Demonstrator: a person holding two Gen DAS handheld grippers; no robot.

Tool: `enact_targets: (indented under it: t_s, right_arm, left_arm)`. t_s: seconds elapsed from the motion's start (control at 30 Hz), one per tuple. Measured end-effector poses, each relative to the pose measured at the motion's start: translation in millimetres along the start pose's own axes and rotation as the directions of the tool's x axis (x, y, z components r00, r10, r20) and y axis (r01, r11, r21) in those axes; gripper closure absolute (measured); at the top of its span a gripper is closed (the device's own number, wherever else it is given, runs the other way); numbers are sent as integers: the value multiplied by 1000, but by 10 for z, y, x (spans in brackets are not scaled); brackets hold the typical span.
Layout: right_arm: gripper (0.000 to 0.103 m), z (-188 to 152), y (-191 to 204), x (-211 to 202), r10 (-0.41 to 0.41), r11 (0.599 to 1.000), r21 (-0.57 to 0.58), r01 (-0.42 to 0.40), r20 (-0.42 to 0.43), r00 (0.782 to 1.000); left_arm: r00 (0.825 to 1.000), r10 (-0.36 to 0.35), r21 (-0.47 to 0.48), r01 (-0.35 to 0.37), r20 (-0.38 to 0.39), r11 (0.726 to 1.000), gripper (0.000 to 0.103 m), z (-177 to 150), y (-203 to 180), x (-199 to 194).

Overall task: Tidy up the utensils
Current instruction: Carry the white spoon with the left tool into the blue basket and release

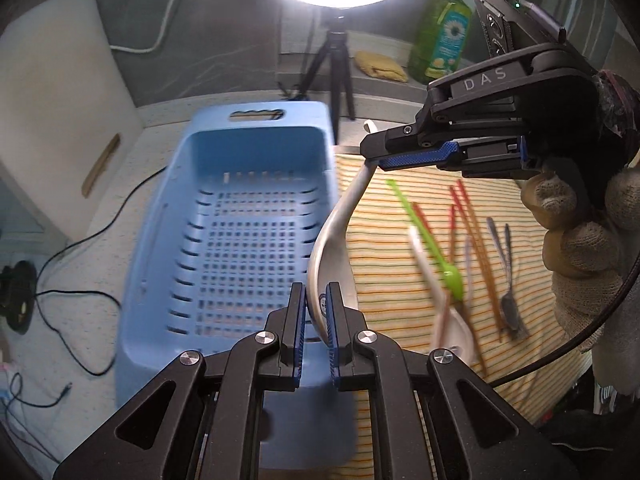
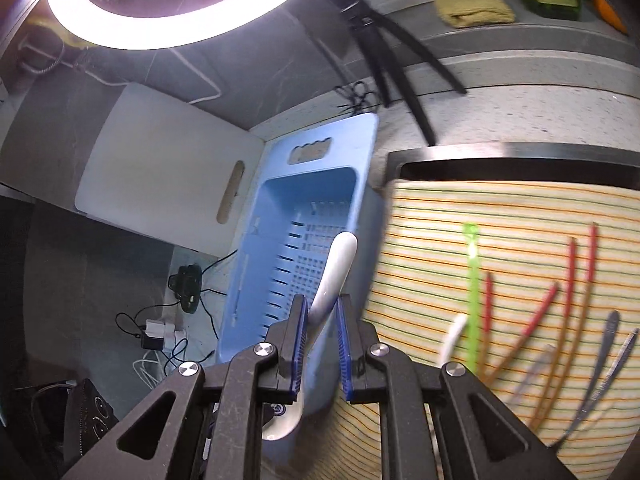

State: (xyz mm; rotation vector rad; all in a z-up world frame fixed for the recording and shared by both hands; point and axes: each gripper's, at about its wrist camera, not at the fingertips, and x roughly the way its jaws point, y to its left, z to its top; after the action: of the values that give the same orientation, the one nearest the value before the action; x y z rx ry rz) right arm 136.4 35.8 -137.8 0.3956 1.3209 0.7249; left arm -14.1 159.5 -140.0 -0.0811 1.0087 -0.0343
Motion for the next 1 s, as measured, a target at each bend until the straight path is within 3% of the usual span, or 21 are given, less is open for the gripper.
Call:
enact_targets:
  t_s: [0.2,0.43,0.8,1.0]
  right_arm:
    - [91,121,289,546,-12,1000,-25,11,-45,999]
    - [92,234,395,1087,-89,995,-59,83,-107,990]
    - [90,324,400,1401,-174,983,-94,161,-159,972]
    - [82,325,456,1446,-191,977,-130,170,-167,967]
  left_arm:
    - [997,32,0,-32,-74,999,95,-16,432,275]
    - [988,64,24,-62,-142,998,94,-30,609,523]
    - [976,89,59,-79,-197,995,93,-7,643,743]
    - [976,85,45,-77,-202,996,93,45,652,741]
